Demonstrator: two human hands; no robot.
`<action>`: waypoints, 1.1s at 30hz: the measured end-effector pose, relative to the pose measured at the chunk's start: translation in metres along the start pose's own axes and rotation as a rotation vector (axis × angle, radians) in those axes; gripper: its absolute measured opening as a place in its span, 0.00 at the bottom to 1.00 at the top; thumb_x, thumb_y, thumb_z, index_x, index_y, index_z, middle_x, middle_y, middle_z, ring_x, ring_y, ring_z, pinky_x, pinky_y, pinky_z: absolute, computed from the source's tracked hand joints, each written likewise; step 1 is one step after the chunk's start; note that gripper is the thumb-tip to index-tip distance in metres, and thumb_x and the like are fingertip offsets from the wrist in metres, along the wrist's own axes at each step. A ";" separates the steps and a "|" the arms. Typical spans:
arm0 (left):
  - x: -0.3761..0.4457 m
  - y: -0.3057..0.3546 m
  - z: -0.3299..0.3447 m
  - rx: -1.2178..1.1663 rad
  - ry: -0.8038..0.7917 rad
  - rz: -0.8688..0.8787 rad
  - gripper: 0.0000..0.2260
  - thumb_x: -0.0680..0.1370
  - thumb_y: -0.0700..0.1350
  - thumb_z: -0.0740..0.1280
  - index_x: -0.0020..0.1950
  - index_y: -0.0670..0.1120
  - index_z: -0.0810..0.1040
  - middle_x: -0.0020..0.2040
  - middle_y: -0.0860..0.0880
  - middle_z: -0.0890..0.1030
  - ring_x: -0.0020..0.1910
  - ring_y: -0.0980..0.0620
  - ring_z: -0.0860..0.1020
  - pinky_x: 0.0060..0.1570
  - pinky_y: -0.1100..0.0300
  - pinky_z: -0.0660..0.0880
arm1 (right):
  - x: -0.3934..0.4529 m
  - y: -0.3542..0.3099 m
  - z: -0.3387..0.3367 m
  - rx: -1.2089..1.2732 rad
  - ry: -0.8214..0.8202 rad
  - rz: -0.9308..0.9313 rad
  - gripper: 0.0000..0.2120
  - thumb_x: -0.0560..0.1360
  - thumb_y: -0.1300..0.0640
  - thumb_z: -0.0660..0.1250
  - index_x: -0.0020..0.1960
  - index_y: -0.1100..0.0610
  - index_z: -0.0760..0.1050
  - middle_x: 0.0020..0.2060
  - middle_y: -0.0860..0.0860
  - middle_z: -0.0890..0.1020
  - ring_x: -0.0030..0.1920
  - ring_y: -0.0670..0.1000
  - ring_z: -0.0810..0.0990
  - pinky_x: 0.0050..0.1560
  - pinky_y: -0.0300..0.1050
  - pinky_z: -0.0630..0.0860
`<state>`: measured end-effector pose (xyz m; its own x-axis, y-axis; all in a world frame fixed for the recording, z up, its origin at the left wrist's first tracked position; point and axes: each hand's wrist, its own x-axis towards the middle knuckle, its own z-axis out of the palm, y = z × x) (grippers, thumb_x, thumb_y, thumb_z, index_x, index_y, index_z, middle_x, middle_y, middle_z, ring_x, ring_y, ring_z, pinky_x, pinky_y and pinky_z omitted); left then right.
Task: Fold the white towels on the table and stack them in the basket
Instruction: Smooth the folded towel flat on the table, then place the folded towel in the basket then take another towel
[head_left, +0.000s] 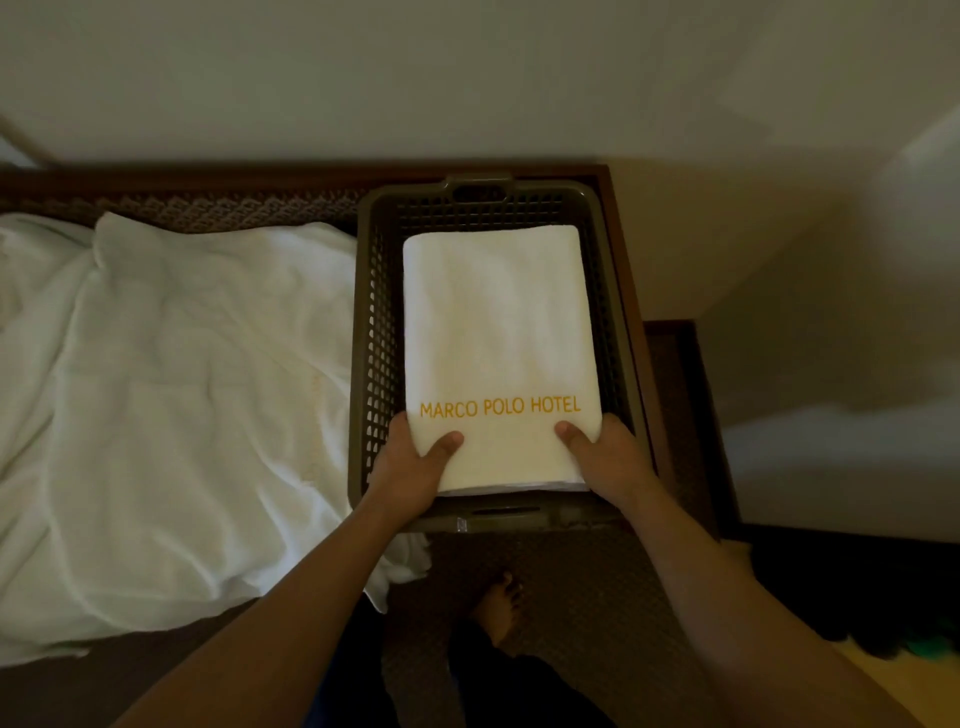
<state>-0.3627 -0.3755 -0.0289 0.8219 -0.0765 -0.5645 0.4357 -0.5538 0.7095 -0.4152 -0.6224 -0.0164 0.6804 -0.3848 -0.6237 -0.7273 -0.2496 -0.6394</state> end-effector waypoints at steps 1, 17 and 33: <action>0.000 0.002 0.000 0.005 0.000 -0.001 0.26 0.79 0.57 0.70 0.71 0.50 0.65 0.59 0.54 0.75 0.56 0.52 0.77 0.43 0.61 0.71 | -0.002 -0.004 0.003 -0.031 0.033 0.010 0.23 0.79 0.43 0.69 0.67 0.57 0.73 0.56 0.48 0.79 0.57 0.54 0.79 0.53 0.48 0.76; -0.051 -0.027 -0.163 0.059 0.261 0.137 0.08 0.81 0.46 0.68 0.59 0.57 0.78 0.59 0.61 0.76 0.52 0.64 0.78 0.43 0.72 0.72 | -0.085 -0.154 0.159 -0.483 0.031 -0.540 0.26 0.78 0.49 0.66 0.74 0.47 0.64 0.77 0.52 0.62 0.76 0.58 0.61 0.73 0.63 0.62; 0.197 -0.062 -0.413 0.356 0.351 0.288 0.15 0.78 0.42 0.68 0.65 0.49 0.77 0.67 0.47 0.75 0.64 0.44 0.75 0.65 0.48 0.73 | -0.008 -0.277 0.406 -0.624 -0.164 -0.330 0.25 0.79 0.50 0.63 0.75 0.46 0.64 0.77 0.49 0.61 0.76 0.54 0.61 0.72 0.56 0.63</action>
<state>-0.0763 -0.0142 -0.0095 0.9881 -0.0199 -0.1526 0.0756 -0.8008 0.5942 -0.1825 -0.1894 -0.0172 0.8424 -0.0756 -0.5335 -0.3642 -0.8095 -0.4605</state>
